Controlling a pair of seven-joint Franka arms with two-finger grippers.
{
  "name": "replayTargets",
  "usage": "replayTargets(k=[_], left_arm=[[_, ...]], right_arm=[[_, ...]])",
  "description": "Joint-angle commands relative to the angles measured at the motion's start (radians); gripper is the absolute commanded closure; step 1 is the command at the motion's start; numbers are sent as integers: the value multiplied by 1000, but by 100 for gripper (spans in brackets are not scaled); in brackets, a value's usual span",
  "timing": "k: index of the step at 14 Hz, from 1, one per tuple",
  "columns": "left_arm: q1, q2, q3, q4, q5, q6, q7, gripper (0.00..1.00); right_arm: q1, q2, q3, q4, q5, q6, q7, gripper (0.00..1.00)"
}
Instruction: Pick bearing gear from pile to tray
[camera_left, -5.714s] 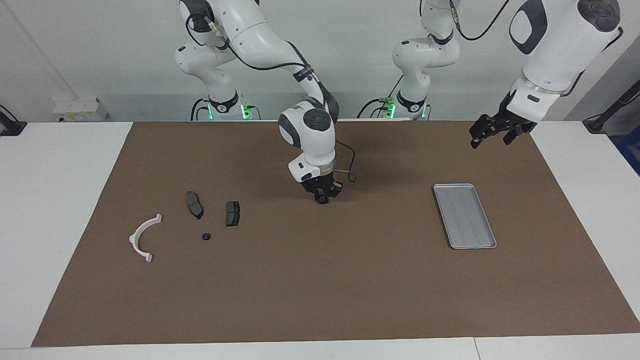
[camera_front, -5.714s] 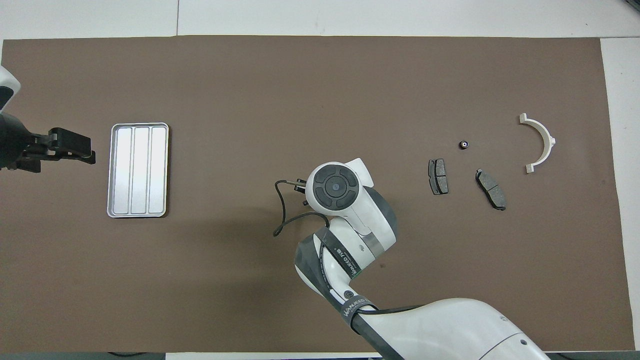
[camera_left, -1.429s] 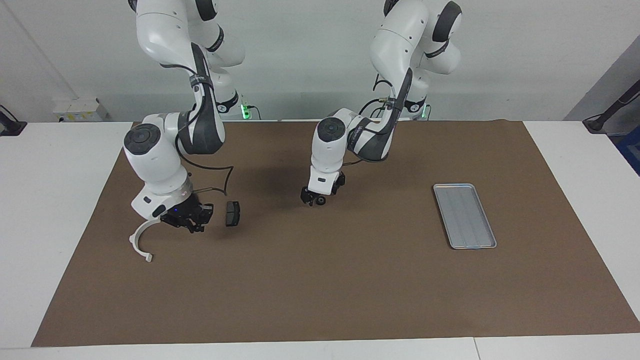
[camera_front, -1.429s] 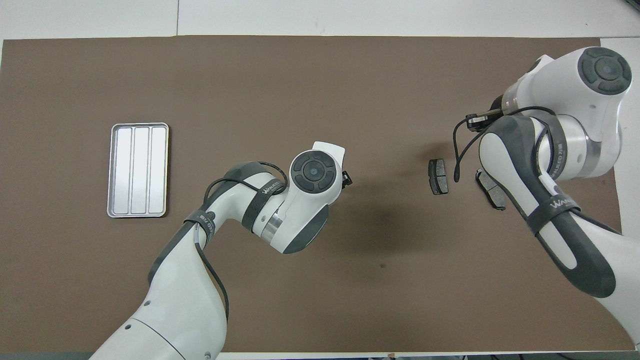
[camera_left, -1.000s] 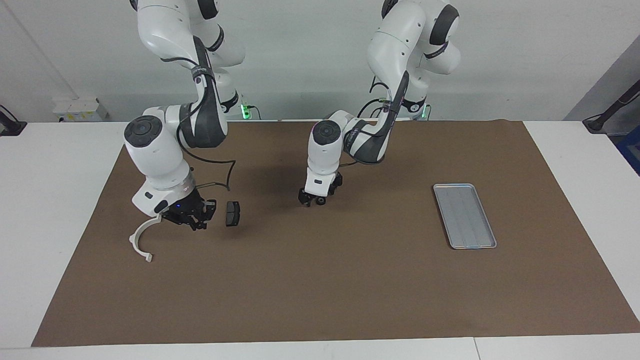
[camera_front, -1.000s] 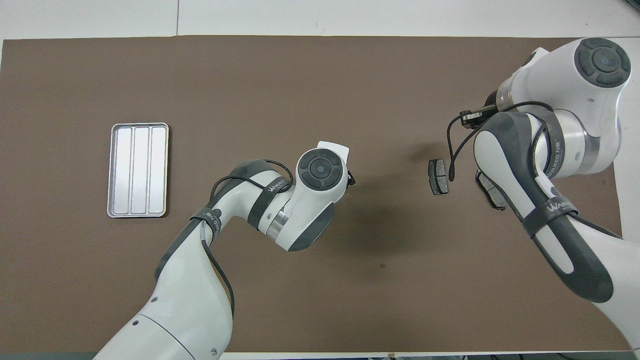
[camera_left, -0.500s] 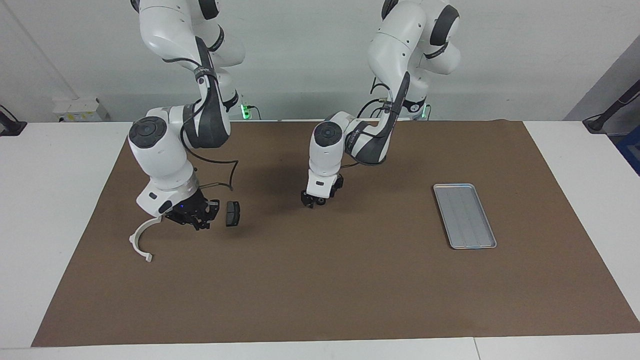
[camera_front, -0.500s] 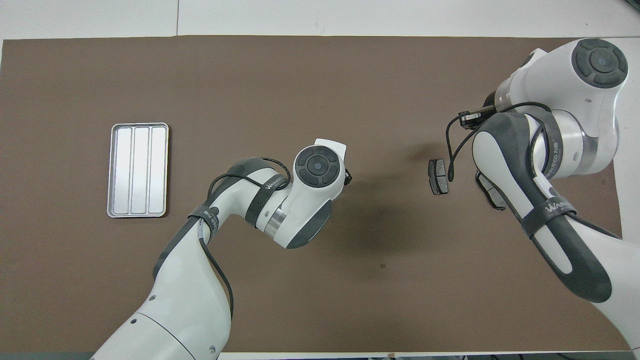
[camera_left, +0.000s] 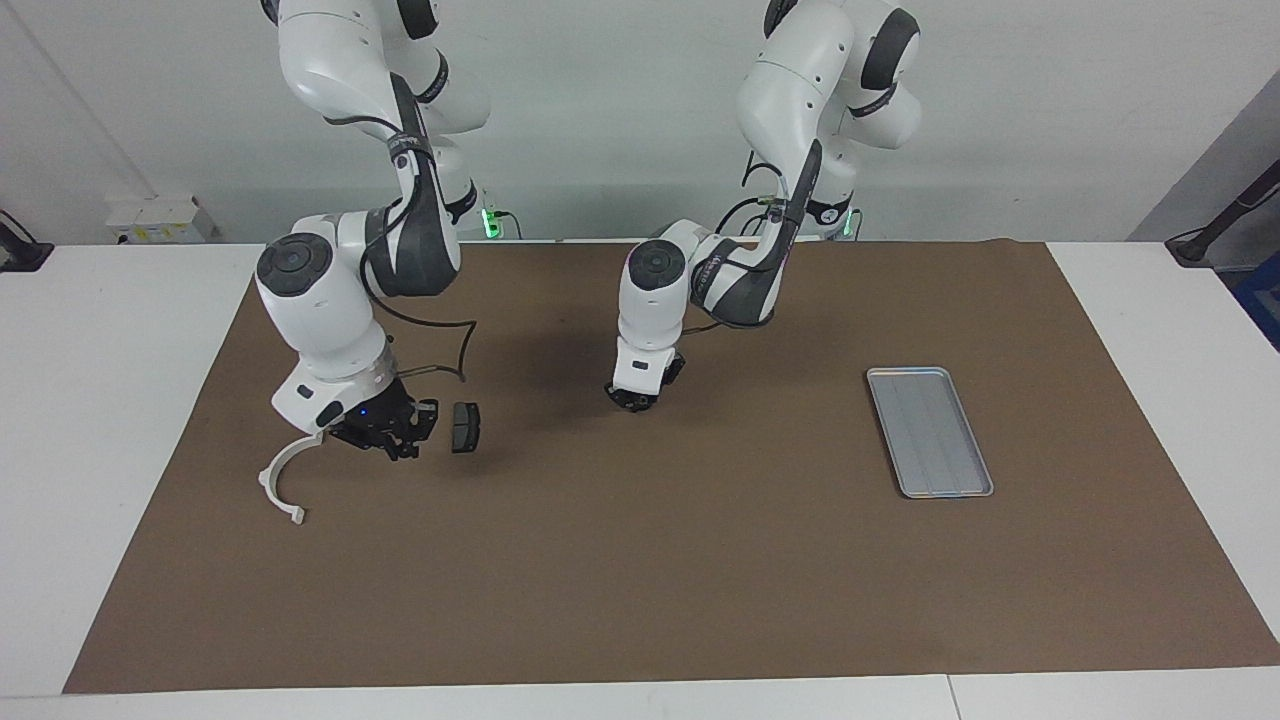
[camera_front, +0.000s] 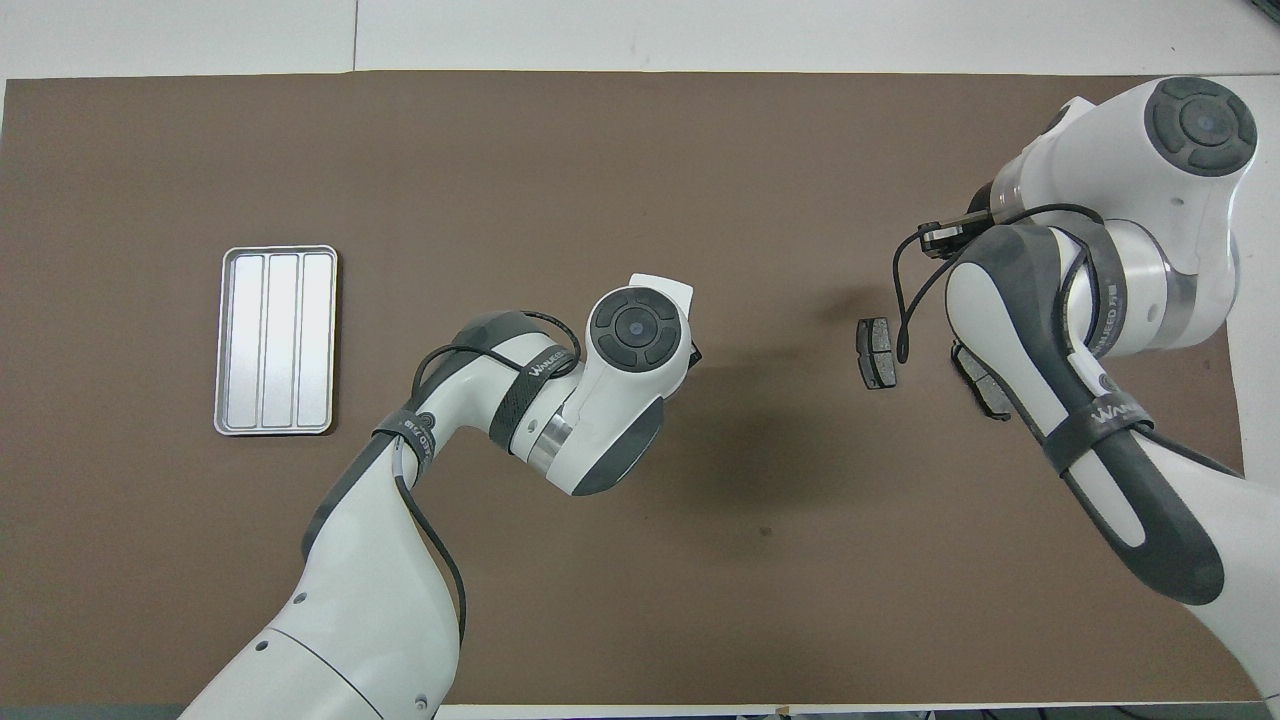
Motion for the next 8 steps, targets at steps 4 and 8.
replayTargets(k=[4, 8], left_arm=[[64, -49, 42, 2, 17, -91, 3, 100], [152, -121, 42, -7, 17, -166, 134, 100]], right_arm=[[-6, -2, 7, -2, 0, 2, 23, 100], [64, -9, 12, -3, 0, -3, 155, 100]])
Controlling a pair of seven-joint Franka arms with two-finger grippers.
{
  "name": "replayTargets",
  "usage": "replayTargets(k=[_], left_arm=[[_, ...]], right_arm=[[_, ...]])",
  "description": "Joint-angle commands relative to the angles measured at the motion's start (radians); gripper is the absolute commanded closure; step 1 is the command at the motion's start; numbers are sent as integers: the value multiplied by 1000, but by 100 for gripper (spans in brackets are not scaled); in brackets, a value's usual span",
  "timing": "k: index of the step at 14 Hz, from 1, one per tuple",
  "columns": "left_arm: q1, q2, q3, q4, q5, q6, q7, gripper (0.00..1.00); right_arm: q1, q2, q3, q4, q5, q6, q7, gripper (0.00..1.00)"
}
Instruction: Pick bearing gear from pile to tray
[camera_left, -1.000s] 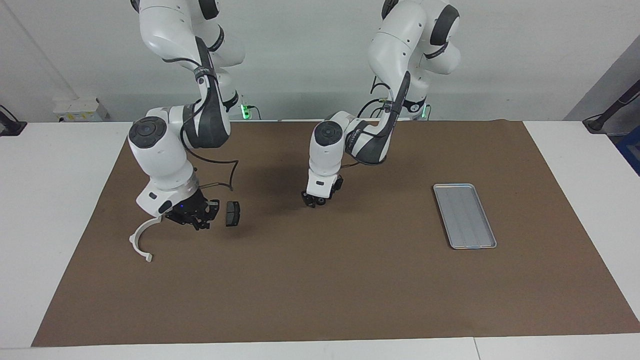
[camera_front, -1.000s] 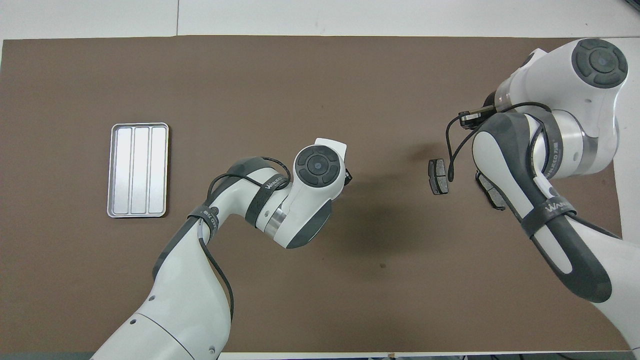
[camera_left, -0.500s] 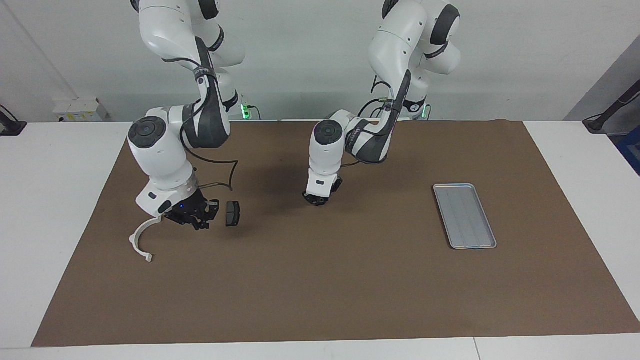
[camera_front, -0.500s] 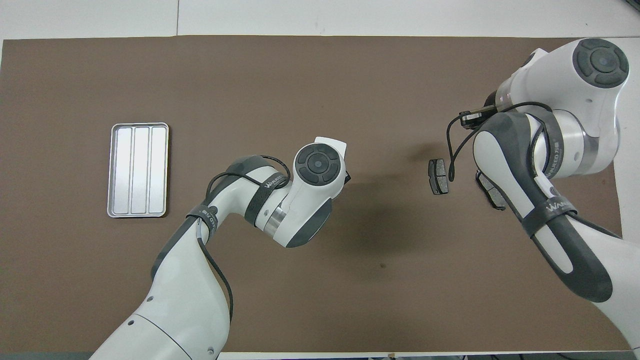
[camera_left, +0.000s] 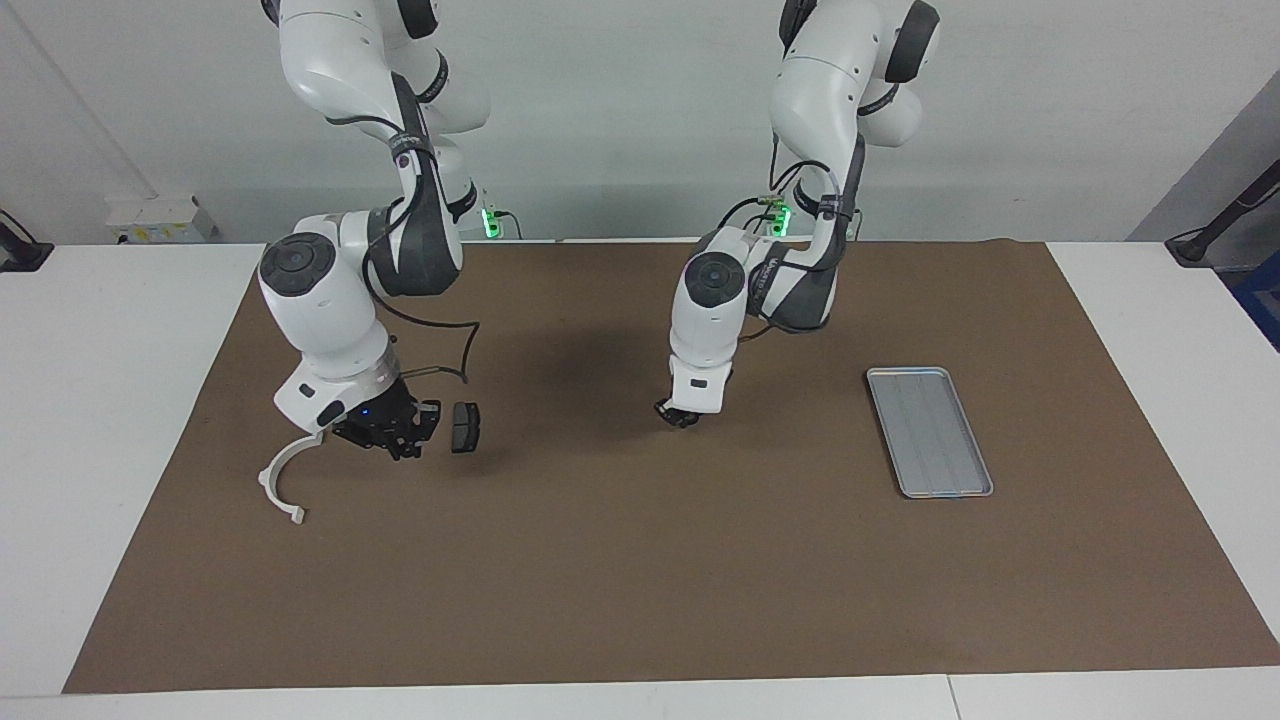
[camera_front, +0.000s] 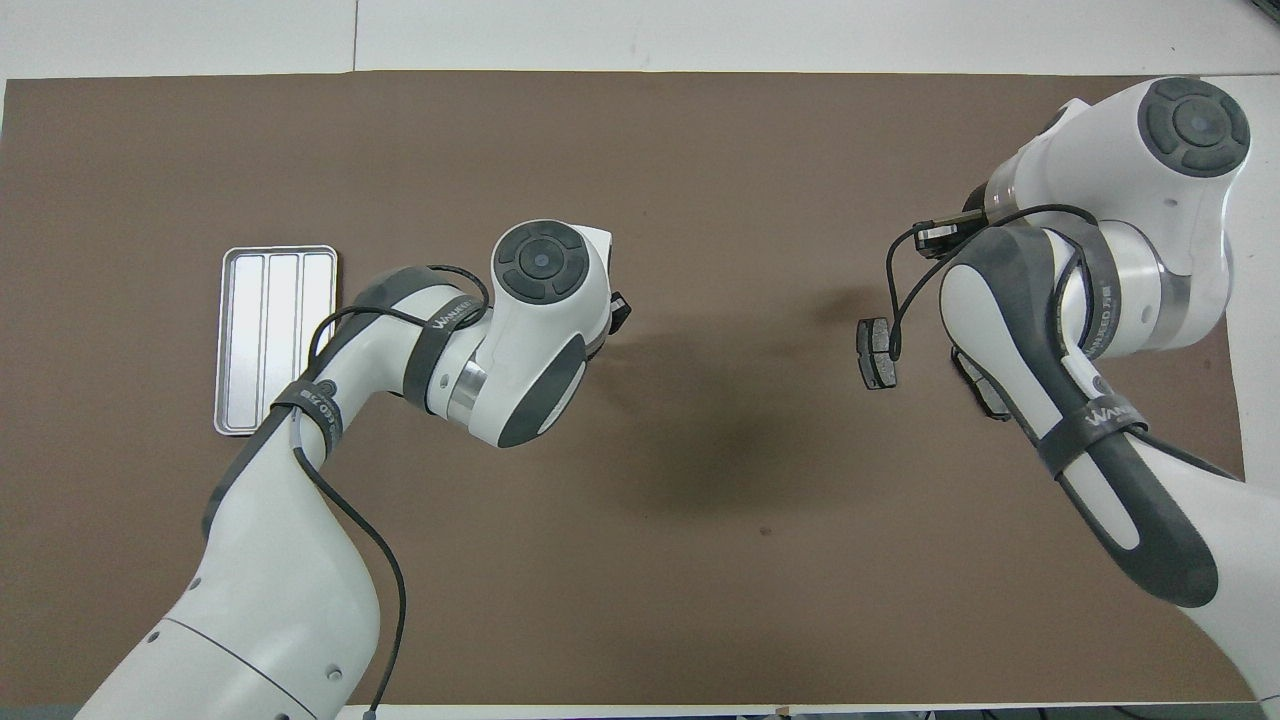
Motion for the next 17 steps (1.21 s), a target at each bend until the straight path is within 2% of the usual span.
replayTargets(k=[1, 4, 8, 10, 13, 17], left_arm=[[85, -104, -8, -34, 15, -93, 131, 100], [191, -207, -10, -96, 11, -164, 321, 100], [315, -249, -6, -151, 10, -228, 563, 100], [412, -270, -6, -207, 10, -218, 721, 100], [524, -298, -6, -281, 10, -149, 908, 100], [595, -315, -6, -387, 10, 31, 979, 100]], right_arm=[[99, -12, 3, -5, 0, -4, 170, 100], [251, -26, 3, -23, -6, 5, 442, 100], [422, -15, 3, -66, -20, 65, 717, 100], [470, 1, 3, -109, -22, 132, 766, 100], [513, 49, 3, -114, -23, 177, 822, 100], [535, 89, 3, -114, -23, 226, 854, 100]])
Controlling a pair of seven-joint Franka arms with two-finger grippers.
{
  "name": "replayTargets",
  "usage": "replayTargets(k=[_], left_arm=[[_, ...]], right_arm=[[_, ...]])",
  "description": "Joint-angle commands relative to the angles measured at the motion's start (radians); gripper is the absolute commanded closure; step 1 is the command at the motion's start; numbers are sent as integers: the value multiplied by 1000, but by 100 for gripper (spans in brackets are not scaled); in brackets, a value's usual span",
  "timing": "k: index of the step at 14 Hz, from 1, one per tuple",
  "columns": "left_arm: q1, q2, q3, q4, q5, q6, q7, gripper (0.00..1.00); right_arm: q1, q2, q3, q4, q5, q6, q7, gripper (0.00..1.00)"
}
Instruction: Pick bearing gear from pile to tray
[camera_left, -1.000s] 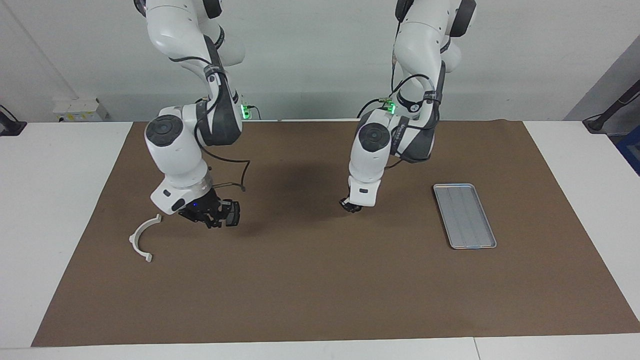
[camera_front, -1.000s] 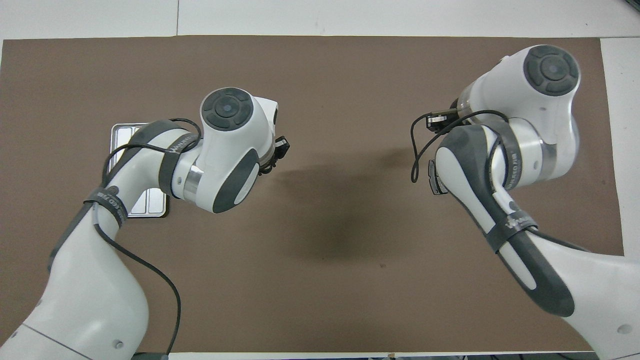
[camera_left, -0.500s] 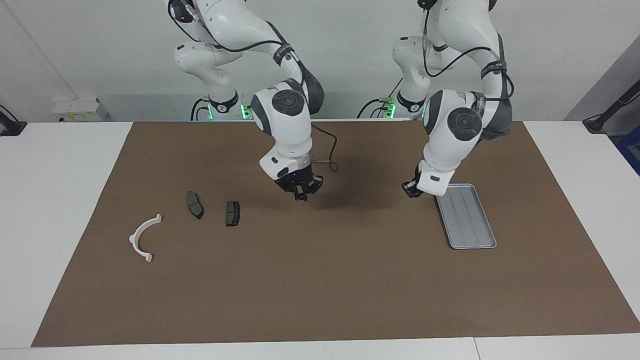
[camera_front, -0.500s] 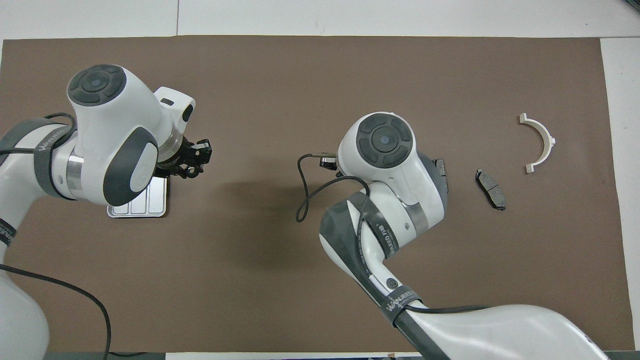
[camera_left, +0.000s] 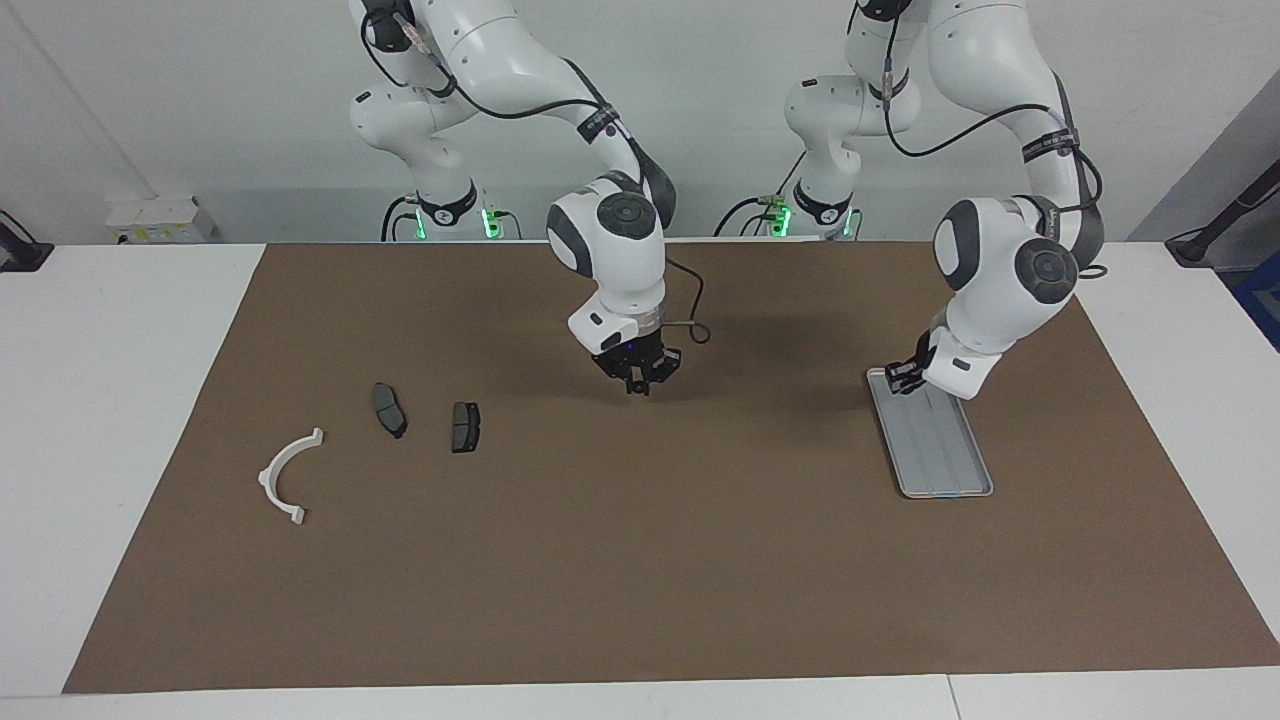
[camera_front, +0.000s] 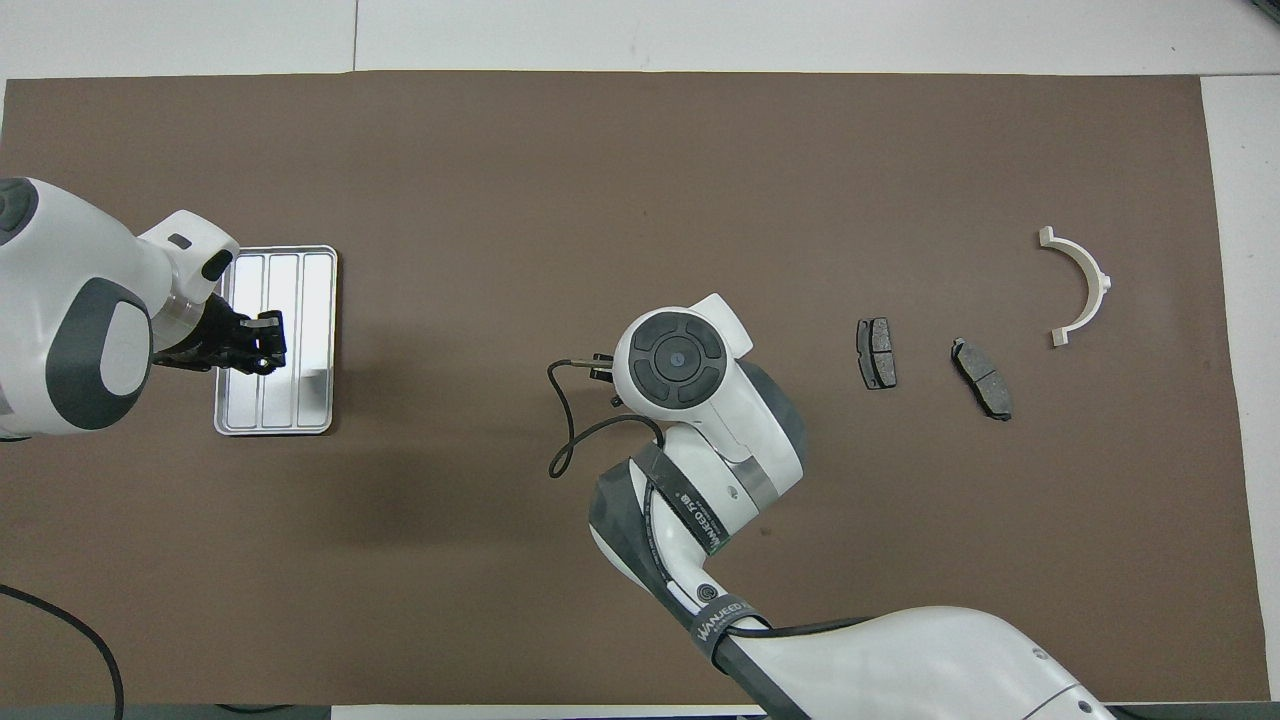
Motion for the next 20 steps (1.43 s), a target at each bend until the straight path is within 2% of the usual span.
replayTargets(k=[1, 4, 7, 8, 9, 10, 11, 13, 17, 20], left_arm=[[18, -50, -13, -104, 9, 115, 17, 100], [18, -59, -13, -146, 9, 142, 13, 100], [11, -83, -13, -223, 9, 212, -14, 100], [7, -88, -13, -231, 9, 217, -38, 100], [4, -88, -14, -233, 9, 226, -43, 100], [4, -88, -14, -236, 9, 234, -43, 100], [4, -82, -14, -240, 9, 248, -43, 100], [2, -71, -14, -248, 9, 281, -45, 100], [-13, -67, -14, -265, 9, 315, -74, 100], [-15, -61, -16, -265, 9, 318, -74, 100]], right_arm=[[15, 15, -3, -5, -17, 36, 39, 100], [14, 26, -3, -8, -17, 38, 39, 100], [1, 24, -3, -46, -17, 95, 35, 99], [-2, 26, -3, -48, -17, 96, 33, 79], [-8, 26, -3, -46, -17, 95, 35, 50], [-8, 26, -3, -45, -17, 90, 36, 35], [-9, 26, -3, -37, -17, 83, 38, 30], [-22, 15, -6, -13, -16, 64, 36, 24], [-89, -37, -9, 102, -16, -84, -11, 23], [-170, -107, -15, 135, -29, -181, -245, 22]])
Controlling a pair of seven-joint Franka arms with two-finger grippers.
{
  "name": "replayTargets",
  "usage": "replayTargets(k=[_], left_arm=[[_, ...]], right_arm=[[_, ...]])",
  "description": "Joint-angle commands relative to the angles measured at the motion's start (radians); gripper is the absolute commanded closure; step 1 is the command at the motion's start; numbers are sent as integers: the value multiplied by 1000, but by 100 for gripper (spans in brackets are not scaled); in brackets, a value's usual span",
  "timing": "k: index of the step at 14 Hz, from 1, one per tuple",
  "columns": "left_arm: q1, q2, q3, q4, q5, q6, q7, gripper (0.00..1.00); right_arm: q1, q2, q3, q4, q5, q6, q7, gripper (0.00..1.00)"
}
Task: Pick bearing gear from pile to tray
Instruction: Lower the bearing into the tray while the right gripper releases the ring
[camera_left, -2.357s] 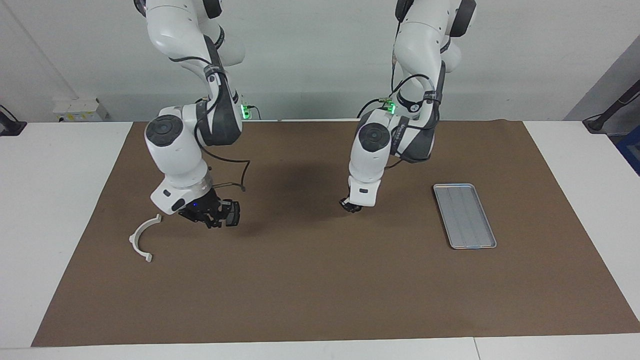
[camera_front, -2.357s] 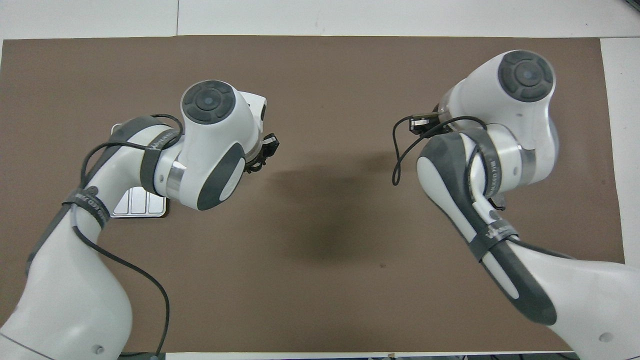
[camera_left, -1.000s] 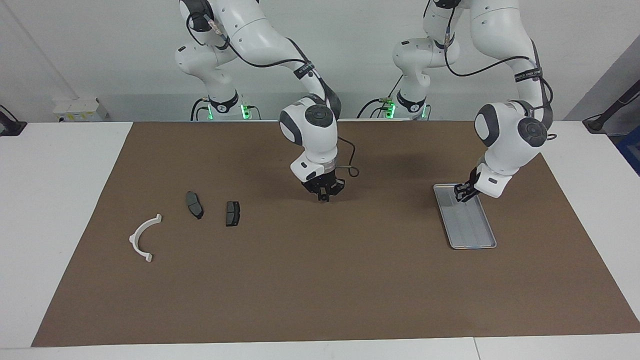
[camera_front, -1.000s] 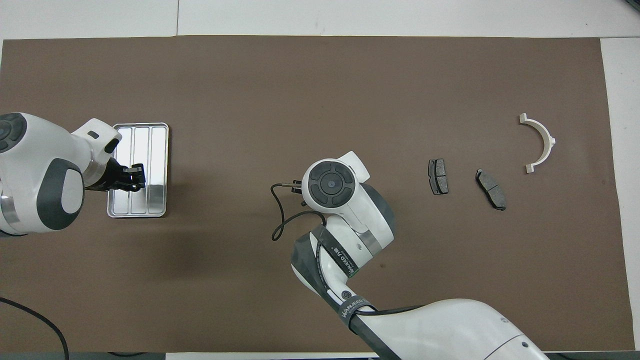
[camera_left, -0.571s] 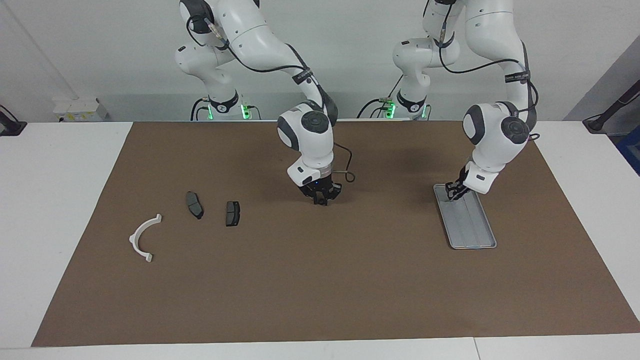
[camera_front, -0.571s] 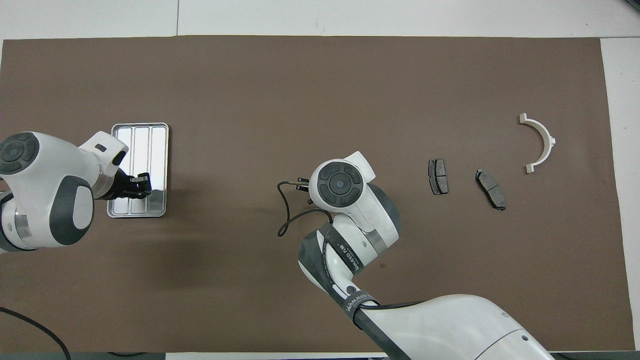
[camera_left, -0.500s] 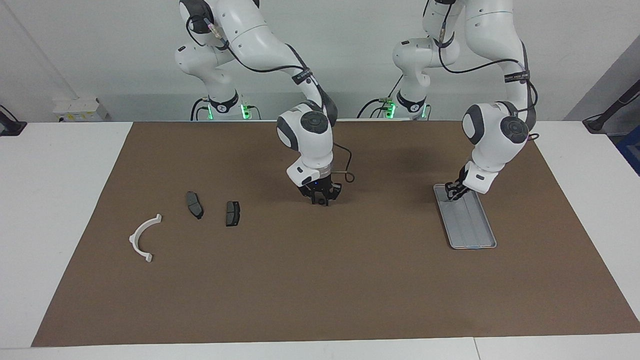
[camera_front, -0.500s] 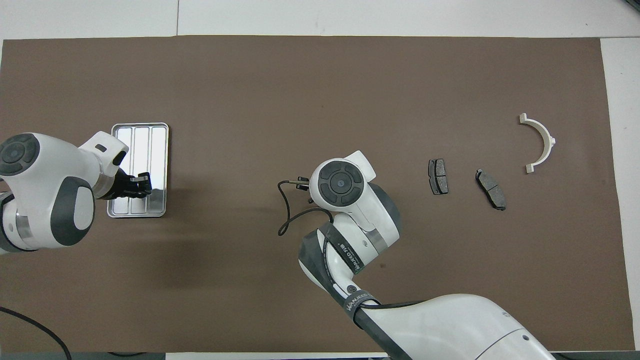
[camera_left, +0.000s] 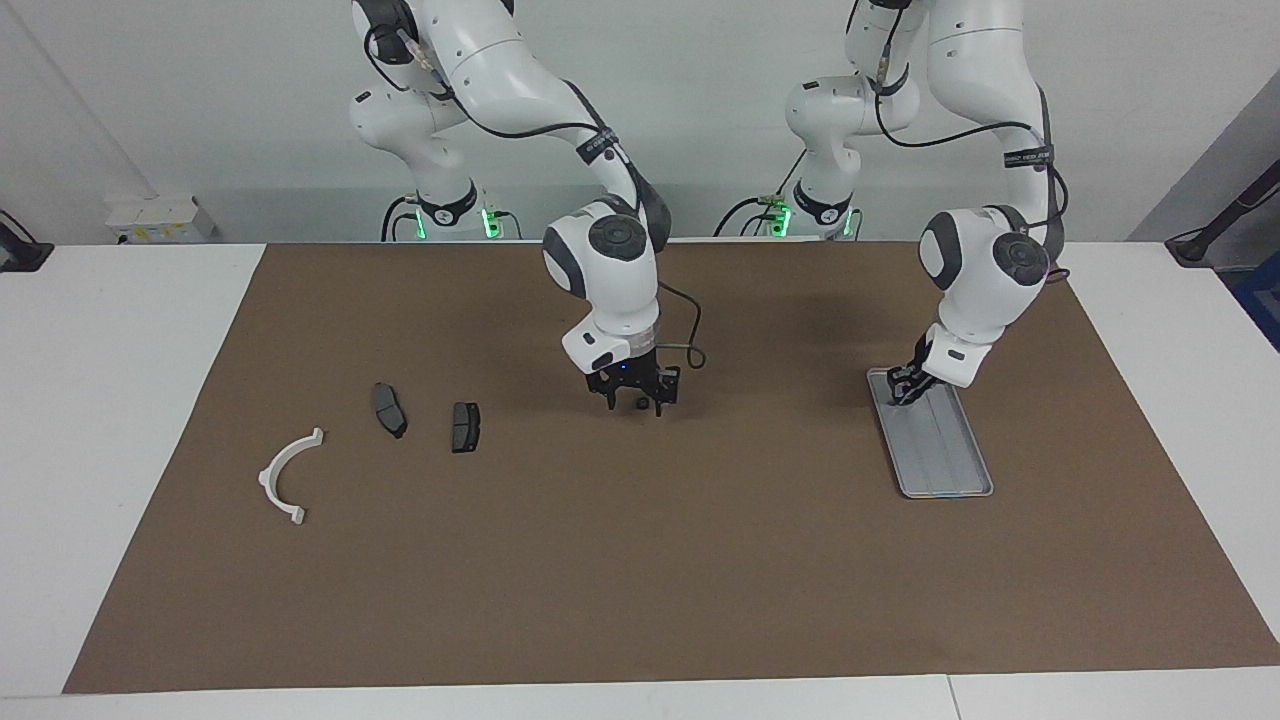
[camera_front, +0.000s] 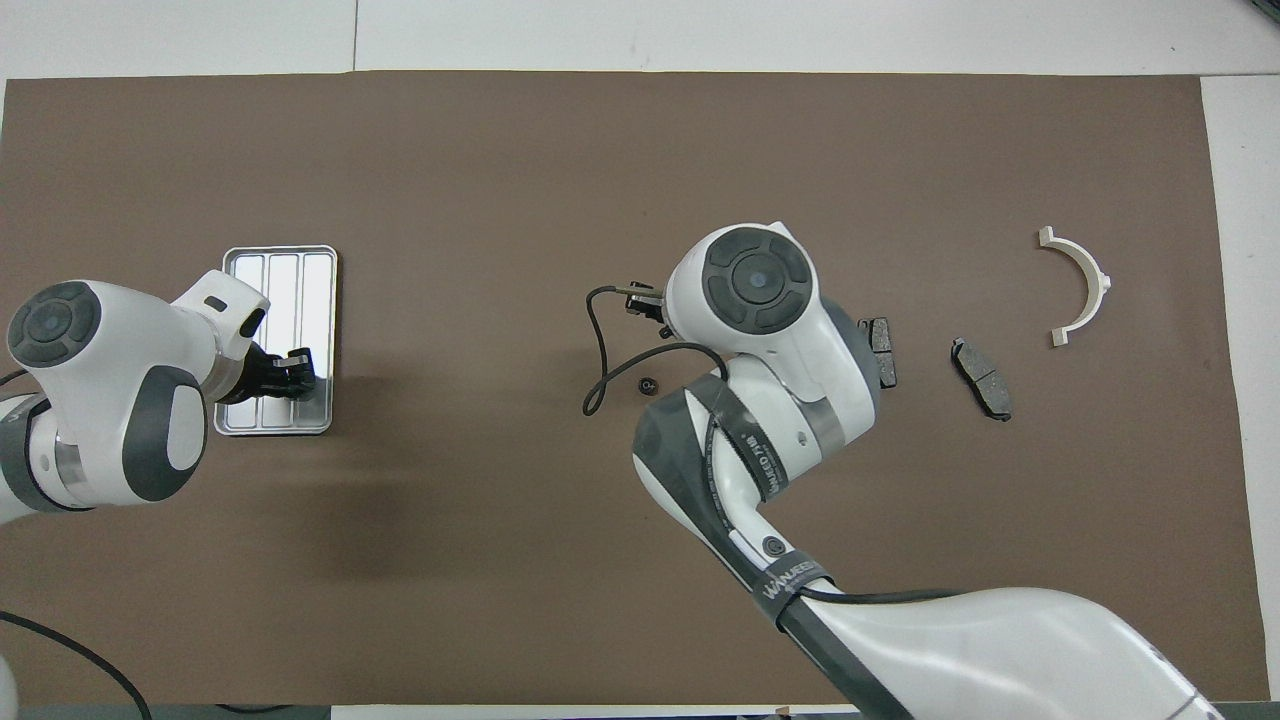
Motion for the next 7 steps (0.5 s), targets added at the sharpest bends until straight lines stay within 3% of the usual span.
replayTargets(k=[1, 4, 5, 7], left_arm=[[-11, -12, 7, -25, 9, 29, -15, 91], [-11, -12, 9, -25, 9, 29, -7, 87], [-11, -12, 9, -25, 9, 28, -5, 72], [-11, -12, 9, -25, 9, 24, -1, 70]], right_arm=[[-90, -65, 5, 17, -47, -74, -239, 21], [-225, -134, 7, 26, -72, -122, -597, 13], [-282, -164, 7, 26, -72, -159, -732, 9], [-365, -227, 5, 26, -74, -240, -911, 1]])
